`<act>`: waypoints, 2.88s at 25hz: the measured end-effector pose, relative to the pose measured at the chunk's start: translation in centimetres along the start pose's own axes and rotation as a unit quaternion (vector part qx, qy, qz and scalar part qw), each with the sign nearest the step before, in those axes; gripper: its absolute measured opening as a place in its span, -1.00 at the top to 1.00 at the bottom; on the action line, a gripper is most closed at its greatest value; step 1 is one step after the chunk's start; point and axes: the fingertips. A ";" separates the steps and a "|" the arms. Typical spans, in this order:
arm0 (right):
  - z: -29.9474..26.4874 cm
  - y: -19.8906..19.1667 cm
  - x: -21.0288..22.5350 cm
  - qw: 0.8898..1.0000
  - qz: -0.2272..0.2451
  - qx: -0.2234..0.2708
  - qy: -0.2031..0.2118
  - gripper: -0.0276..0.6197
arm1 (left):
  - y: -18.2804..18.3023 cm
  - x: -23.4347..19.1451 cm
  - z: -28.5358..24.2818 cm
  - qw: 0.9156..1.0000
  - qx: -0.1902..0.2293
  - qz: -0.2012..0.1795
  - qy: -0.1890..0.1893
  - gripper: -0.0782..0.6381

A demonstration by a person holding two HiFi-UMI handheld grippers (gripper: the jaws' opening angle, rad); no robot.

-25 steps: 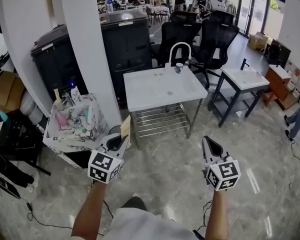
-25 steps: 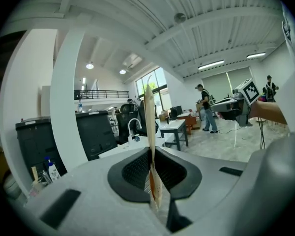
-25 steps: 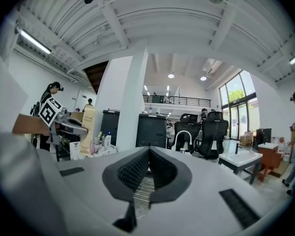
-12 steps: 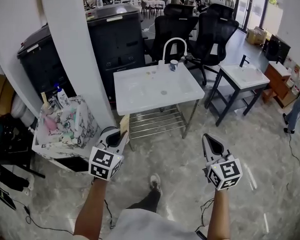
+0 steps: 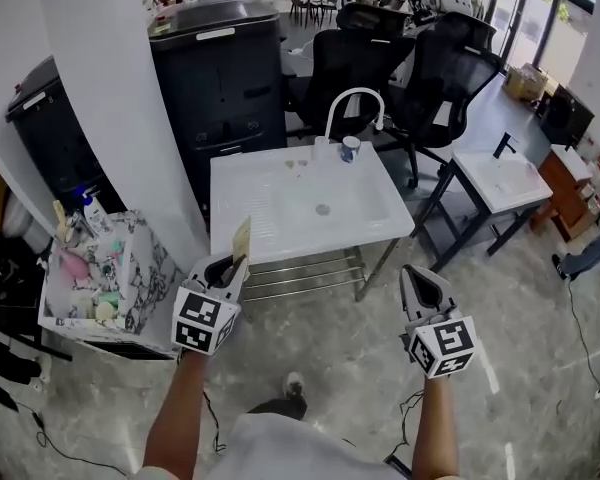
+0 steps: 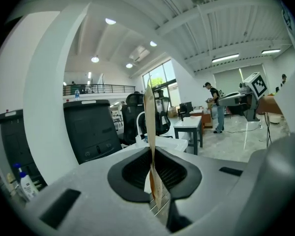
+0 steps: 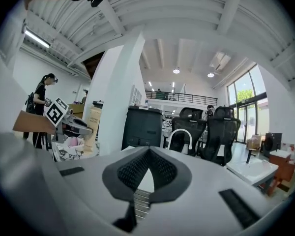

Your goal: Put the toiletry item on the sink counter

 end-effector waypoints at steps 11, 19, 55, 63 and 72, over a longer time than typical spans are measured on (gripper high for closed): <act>-12.6 -0.9 1.8 0.999 -0.002 -0.017 0.044 0.93 | 0.8 -7.6 -7.8 0.999 -0.028 0.002 0.017 0.70; -23.0 -1.8 4.0 0.996 -0.010 -0.020 0.082 0.92 | 0.3 -12.5 -13.2 0.997 -0.058 0.025 0.052 0.70; -55.2 -10.5 3.3 0.976 -0.046 -0.136 0.166 0.93 | -12.9 -39.1 -39.7 0.894 -0.401 -0.199 0.006 0.70; -56.2 -12.9 3.0 0.974 -0.065 -0.173 0.133 0.92 | -17.4 -41.8 -44.1 0.860 -0.440 -0.257 -0.038 0.70; -56.3 -14.6 2.7 0.969 -0.072 -0.196 0.128 0.92 | -19.9 -40.7 -47.0 0.863 -0.437 -0.243 -0.076 0.70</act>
Point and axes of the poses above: the fingertips, and each gripper's own axes: z backward along the fingers, x to its right, y out of its top, and after that the axes turned 13 degrees about -y, right-handed
